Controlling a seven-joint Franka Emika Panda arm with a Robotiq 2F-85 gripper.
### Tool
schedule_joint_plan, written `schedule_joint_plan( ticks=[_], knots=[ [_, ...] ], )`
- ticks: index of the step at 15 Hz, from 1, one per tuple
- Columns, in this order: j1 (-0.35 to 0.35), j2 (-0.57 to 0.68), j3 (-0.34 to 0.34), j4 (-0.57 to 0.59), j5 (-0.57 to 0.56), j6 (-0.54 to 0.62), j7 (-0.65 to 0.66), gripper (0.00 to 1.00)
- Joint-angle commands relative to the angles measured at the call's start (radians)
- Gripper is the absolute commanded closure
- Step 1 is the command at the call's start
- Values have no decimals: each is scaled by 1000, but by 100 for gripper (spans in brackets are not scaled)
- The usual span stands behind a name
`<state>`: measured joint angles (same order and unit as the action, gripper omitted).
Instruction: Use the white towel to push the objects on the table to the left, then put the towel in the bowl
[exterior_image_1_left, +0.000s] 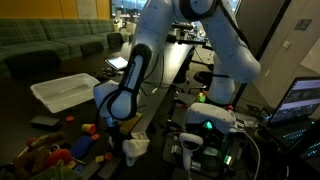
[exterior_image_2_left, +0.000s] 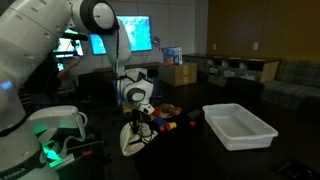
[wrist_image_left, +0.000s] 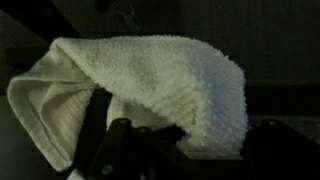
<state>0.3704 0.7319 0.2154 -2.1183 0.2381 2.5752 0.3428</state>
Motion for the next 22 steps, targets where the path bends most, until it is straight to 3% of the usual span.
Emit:
schedule_joint_plan(
  ticks=[1,7,11,18,22],
  knots=[
    [35,40,29,119,-19,-59,-7,100],
    [60,64,91,264,10,-75,-25,100],
    [70,50,80,316,5,-72,-7,100],
    [54,-111,35,264,9,-27,47,100],
    [8,-206,1,267,16,-20,62,100]
  ],
)
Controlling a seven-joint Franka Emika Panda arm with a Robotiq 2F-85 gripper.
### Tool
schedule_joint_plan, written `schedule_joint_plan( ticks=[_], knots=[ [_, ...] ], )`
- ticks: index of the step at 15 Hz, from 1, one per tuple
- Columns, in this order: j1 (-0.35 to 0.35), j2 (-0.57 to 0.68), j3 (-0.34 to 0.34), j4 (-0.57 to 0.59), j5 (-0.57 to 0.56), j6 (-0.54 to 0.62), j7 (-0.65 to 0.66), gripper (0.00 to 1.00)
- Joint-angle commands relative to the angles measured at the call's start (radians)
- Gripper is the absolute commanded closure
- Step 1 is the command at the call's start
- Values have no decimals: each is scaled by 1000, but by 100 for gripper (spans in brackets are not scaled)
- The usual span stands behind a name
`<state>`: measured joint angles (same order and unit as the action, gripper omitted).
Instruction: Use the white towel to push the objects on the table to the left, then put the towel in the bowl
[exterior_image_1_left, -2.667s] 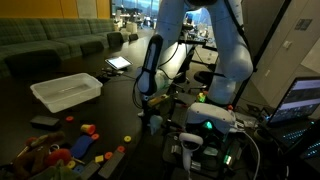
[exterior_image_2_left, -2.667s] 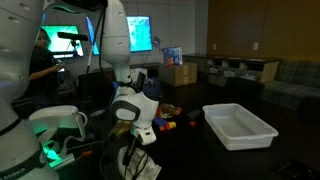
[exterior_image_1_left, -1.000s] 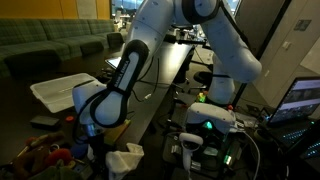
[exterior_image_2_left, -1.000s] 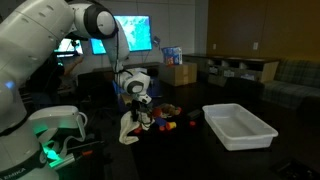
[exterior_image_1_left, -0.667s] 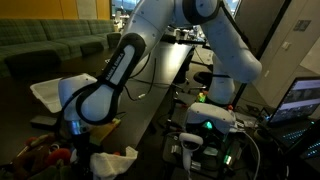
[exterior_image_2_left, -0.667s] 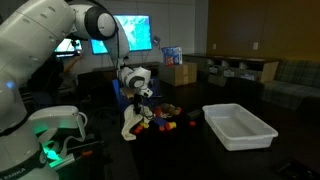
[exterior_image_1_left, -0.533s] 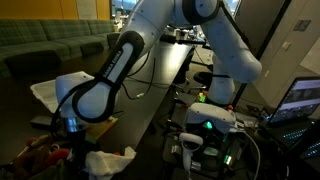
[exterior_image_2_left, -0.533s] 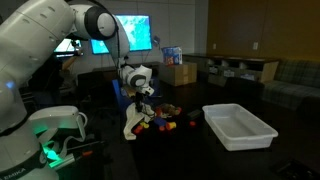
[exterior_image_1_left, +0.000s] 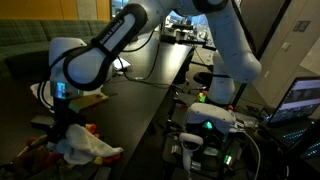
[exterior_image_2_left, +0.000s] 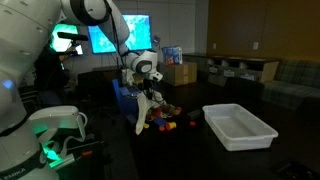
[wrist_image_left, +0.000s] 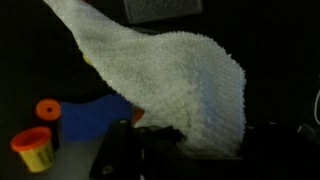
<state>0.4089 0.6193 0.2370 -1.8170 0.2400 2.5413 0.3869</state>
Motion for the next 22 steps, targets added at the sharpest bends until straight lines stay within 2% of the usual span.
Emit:
schedule_joint_plan(
  ticks=[1,6,13,15,19,22],
  knots=[
    [-58,-122,-27,-28,20,-2,3,100],
    [-194,-121,-80,104,17,-33,-91,100],
    [-372,89,-106,478,21,-105,-262,99],
    [-394,158,-112,575,17,-114,-263,100],
    [-395,310,-155,759,-11,-84,-213,99],
    [-386,422,-202,890,-16,-22,-132,100]
  ],
)
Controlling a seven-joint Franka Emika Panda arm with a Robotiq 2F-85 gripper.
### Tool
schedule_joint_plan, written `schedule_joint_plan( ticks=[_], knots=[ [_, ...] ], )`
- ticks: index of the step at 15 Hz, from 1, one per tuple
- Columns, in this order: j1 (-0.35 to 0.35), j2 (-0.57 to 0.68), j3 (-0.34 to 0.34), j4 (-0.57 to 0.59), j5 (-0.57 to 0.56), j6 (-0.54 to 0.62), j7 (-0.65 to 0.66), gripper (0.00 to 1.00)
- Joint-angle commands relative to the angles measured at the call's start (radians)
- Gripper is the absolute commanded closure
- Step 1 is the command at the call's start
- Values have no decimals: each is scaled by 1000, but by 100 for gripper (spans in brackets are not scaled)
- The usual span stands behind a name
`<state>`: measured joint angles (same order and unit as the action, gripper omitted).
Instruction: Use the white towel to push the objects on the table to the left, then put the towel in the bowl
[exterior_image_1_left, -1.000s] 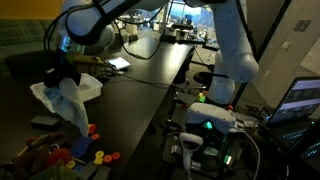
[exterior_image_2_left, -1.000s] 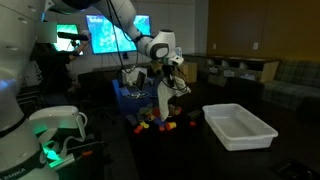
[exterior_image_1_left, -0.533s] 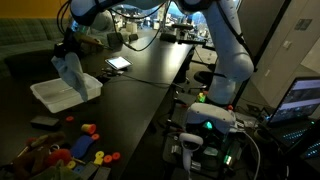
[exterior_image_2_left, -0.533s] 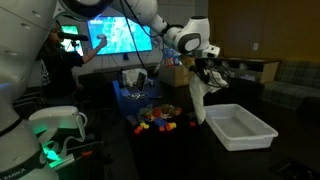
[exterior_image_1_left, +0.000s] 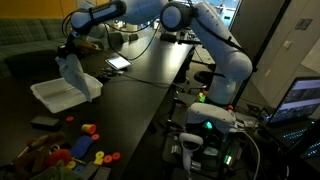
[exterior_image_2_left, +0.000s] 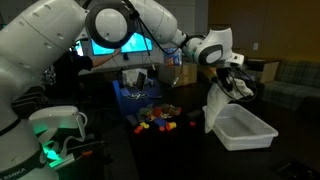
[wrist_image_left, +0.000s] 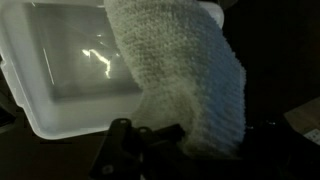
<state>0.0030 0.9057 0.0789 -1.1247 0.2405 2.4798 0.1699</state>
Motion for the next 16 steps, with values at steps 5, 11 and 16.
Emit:
schedule_joint_plan(
  ticks=[5,11,16],
  knots=[
    [38,309,-165,397,-39,114,319,100],
    [24,440,-265,580,-146,-73,477,73],
    [-42,418,-93,622,-95,-308,227,36]
  ],
)
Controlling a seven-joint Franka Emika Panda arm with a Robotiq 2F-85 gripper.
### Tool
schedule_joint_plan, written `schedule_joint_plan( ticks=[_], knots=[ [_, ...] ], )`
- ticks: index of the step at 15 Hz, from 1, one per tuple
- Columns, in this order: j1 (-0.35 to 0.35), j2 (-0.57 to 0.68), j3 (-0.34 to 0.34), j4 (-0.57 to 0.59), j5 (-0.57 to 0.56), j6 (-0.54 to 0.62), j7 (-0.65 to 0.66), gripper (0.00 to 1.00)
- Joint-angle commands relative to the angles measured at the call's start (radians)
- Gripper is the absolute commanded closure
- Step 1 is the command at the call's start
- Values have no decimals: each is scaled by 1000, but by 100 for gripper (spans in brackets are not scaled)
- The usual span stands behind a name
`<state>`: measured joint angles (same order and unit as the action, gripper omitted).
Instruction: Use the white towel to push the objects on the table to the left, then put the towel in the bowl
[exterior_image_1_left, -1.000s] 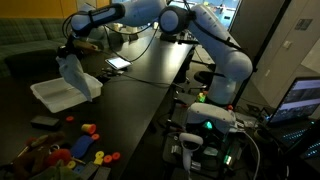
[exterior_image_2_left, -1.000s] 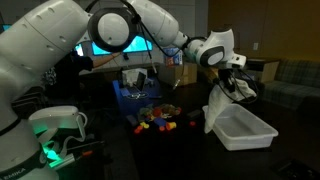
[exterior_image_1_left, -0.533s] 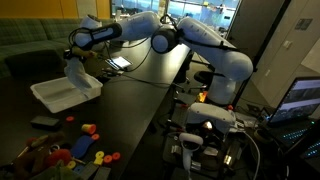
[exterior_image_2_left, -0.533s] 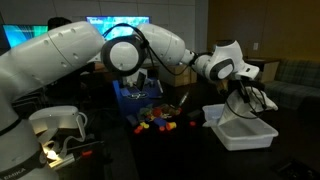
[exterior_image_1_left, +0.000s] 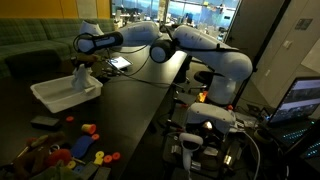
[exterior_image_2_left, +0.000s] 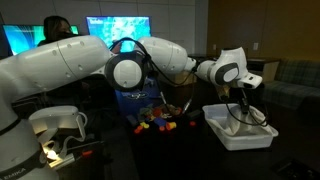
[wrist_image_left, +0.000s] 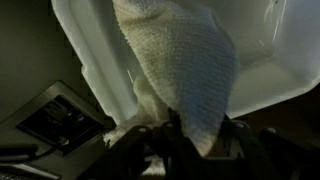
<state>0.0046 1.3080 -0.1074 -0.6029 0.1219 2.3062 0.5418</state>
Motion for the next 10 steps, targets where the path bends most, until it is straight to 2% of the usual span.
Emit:
schedule_joint_plan(
  ticks=[1,5,10],
  knots=[
    [-52,11,113,116,26,-189,-183,28],
    [-94,-73,152,110,26,-411,-316,1],
    [-167,-169,190,91,52,-665,-415,0]
  ],
)
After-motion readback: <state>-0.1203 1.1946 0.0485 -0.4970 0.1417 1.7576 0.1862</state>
